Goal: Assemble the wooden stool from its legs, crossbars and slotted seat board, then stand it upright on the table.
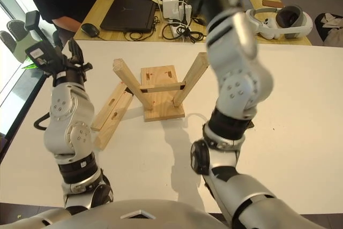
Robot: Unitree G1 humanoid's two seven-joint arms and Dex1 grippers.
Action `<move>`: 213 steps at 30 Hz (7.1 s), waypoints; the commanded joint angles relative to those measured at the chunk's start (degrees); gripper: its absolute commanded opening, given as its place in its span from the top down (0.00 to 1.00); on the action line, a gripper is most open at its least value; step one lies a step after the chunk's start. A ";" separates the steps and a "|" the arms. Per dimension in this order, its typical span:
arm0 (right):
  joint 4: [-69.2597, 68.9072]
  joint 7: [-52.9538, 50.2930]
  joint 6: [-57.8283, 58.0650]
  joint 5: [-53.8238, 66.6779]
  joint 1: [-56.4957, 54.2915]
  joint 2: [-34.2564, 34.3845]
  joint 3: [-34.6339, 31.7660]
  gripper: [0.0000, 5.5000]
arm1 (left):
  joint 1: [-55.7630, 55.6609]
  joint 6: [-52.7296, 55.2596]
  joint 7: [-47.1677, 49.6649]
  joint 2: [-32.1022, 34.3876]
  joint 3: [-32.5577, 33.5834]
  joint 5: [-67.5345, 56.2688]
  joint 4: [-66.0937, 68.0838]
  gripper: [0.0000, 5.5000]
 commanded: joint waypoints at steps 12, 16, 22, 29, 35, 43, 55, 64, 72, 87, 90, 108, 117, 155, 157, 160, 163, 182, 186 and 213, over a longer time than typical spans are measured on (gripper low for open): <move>-0.10 13.88 2.76 -14.34 51.65 -20.70 3.44 0.34 | 14.41 16.35 -9.56 10.85 -5.42 2.76 -12.37 0.69; 7.59 14.79 -1.35 -14.86 48.19 -21.38 1.74 0.36 | 13.80 17.86 -11.84 14.84 -0.64 3.35 -9.11 0.70; 23.59 11.34 -6.15 -13.25 38.77 -22.54 -6.35 0.53 | 12.40 15.88 -13.82 18.05 7.98 3.39 -3.48 0.78; 18.98 3.38 2.78 -7.31 31.38 -5.74 1.35 0.53 | -2.87 25.26 -6.68 2.50 -2.53 2.49 0.43 0.78; -6.65 8.91 26.88 19.73 34.12 6.17 10.95 0.53 | -9.18 45.49 -5.55 -15.46 -14.66 -2.81 -6.72 0.78; -0.22 6.54 23.35 8.42 31.27 -6.00 7.59 0.53 | -9.48 51.60 -8.48 -9.30 -10.09 -1.02 -8.89 0.78; -2.68 65.84 0.34 -1.23 50.03 -64.30 14.27 0.39 | -1.98 52.79 -14.58 2.06 -5.65 -0.83 -15.45 0.79; -23.06 55.46 10.58 30.08 48.90 -44.93 22.73 0.32 | -4.88 49.87 -15.84 3.98 -5.01 -0.21 -12.05 0.79; -2.65 44.96 3.87 -3.43 40.51 -47.67 35.92 0.32 | -5.54 47.78 -16.25 4.55 -4.57 0.32 -10.23 0.79; -7.69 64.23 -7.82 -2.24 47.54 -54.81 34.82 0.32 | -3.94 44.85 -14.12 1.70 -4.27 2.00 -10.03 0.79; -2.65 54.25 -5.28 -5.16 41.63 -43.05 36.94 0.32 | -4.53 43.37 -13.39 0.20 -4.68 2.19 -9.02 0.79; 22.74 61.86 -23.56 -34.97 31.10 -55.66 43.93 0.32 | -6.77 37.15 -14.78 3.43 -4.92 2.90 -1.82 0.79; -3.43 55.18 -7.80 -9.65 34.29 -32.06 41.04 0.32 | -11.97 30.18 -14.56 4.10 -4.82 2.67 6.83 0.79; 12.87 26.61 15.39 -16.79 35.29 -25.93 15.39 0.32 | -8.86 29.91 -13.29 3.74 -7.49 3.50 3.97 0.79; 15.98 30.44 13.51 -16.96 34.59 -30.03 15.64 0.32 | -8.28 29.86 -12.63 3.05 -7.36 3.70 3.51 0.79; 25.73 35.18 11.59 -17.24 33.66 -34.59 15.45 0.32 | -8.19 29.63 -12.06 2.14 -7.86 3.83 3.39 0.79; 37.07 39.99 11.98 -17.16 32.02 -37.54 16.14 0.32 | -8.63 29.73 -12.46 3.05 -7.49 3.72 3.53 0.79; 28.67 49.66 8.77 -18.46 28.37 -23.01 36.01 0.32 | -13.15 28.38 -14.36 5.75 -8.49 3.52 7.38 0.79; 14.44 51.77 8.11 -13.86 29.32 -27.26 28.24 0.29 | -11.59 28.72 -14.27 6.59 -8.19 4.06 5.61 0.79; 71.63 41.02 -23.83 -26.29 10.97 -13.22 26.89 0.15 | -14.18 26.42 -14.51 4.73 -11.12 4.42 9.19 0.79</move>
